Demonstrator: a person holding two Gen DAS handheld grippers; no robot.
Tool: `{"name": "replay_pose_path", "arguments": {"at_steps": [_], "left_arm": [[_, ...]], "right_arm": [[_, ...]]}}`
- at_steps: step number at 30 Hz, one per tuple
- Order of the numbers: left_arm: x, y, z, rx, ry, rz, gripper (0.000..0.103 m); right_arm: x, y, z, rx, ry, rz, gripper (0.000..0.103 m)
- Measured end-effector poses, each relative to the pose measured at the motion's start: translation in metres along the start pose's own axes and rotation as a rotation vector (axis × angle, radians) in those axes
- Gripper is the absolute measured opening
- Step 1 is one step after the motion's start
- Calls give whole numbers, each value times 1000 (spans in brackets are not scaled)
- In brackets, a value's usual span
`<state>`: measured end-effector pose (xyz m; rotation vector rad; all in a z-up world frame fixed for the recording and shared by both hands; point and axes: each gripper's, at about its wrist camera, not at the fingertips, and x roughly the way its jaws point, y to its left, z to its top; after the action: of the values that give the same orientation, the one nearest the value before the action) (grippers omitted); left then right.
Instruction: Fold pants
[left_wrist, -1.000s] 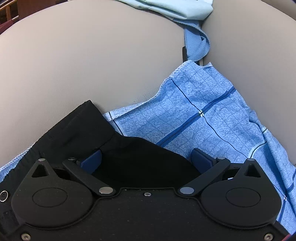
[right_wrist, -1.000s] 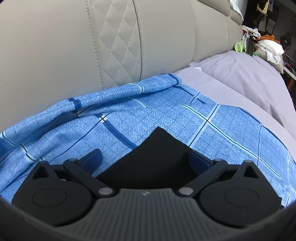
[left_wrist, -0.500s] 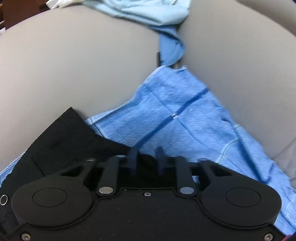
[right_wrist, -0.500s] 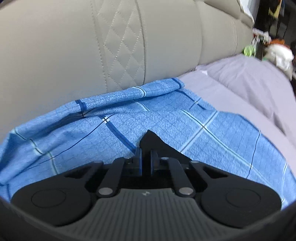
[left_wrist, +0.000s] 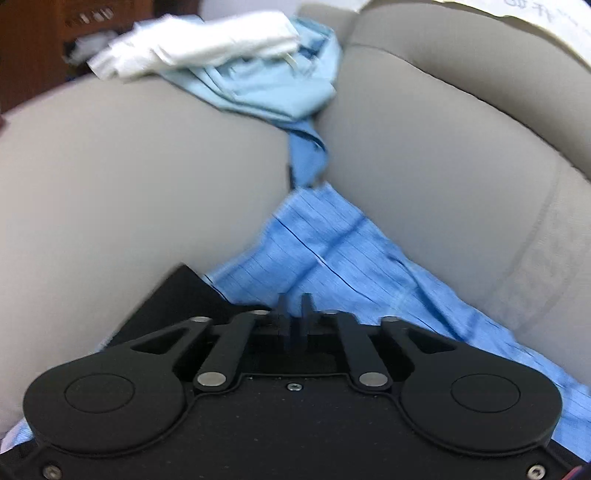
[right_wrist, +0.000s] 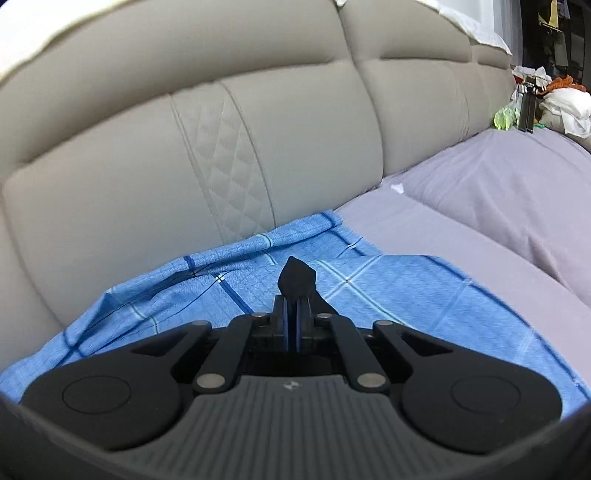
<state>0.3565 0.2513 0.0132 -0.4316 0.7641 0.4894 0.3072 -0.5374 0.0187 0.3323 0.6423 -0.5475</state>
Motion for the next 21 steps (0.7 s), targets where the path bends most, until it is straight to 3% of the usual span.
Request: {"name": "replay_pose_path", "arguments": {"at_steps": [2, 5, 7, 13, 16, 17, 18, 19, 20, 21], "left_arm": [[0, 3, 0, 5, 32, -14, 59], [8, 2, 1, 14, 46, 9, 83], [18, 1, 1, 4, 62, 20, 88], [69, -4, -11, -50, 173, 94, 89], [89, -3, -23, -106, 216, 134, 82], [87, -6, -26, -103, 170, 166, 58], [85, -8, -28, -86, 140, 187, 47], [82, -10, -28, -72, 128, 163, 21], [78, -12, -27, -74, 124, 127, 7], [71, -12, -26, -84, 115, 127, 4]], "right_arm": [[-13, -10, -4, -11, -7, 7, 6], [-24, -20, -15, -42, -4, -5, 6], [-25, -26, -23, -54, 4, -12, 6], [-18, -48, -50, -33, 46, -16, 7], [-11, -54, -62, -32, 69, -24, 7], [-10, -55, -65, -35, 74, -25, 7], [-9, -55, -67, -39, 78, -27, 7], [-8, -55, -69, -43, 81, -29, 7], [-7, -55, -70, -46, 80, -30, 7], [-8, -55, -71, -47, 75, -30, 7]]}}
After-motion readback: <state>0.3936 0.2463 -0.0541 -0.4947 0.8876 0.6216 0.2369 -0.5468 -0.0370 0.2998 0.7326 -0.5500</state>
